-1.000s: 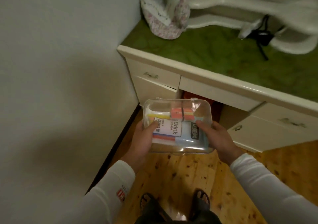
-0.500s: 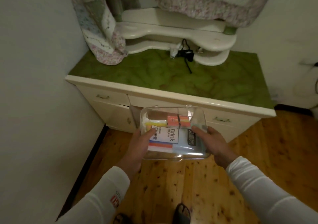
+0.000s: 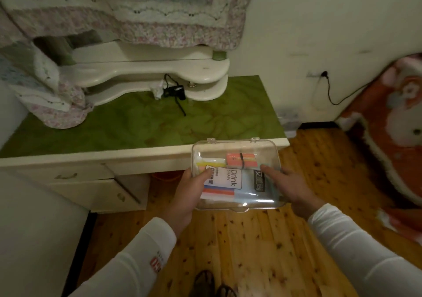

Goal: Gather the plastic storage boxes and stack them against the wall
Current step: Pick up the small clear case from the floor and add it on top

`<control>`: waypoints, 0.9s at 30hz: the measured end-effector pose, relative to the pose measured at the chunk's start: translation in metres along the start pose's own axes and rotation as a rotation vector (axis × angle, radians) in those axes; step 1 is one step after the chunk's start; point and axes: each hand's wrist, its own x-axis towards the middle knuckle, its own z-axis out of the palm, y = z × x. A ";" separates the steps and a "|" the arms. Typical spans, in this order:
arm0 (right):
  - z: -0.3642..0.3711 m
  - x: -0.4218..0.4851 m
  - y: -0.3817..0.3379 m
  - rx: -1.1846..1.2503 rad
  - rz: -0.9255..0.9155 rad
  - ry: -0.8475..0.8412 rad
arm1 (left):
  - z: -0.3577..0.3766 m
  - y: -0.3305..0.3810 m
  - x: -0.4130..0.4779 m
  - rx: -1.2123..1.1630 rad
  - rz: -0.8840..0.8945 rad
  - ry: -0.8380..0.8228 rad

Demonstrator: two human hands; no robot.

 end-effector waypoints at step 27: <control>-0.226 0.068 -0.025 0.175 0.068 0.324 | 0.260 0.065 0.098 0.165 -0.003 -0.317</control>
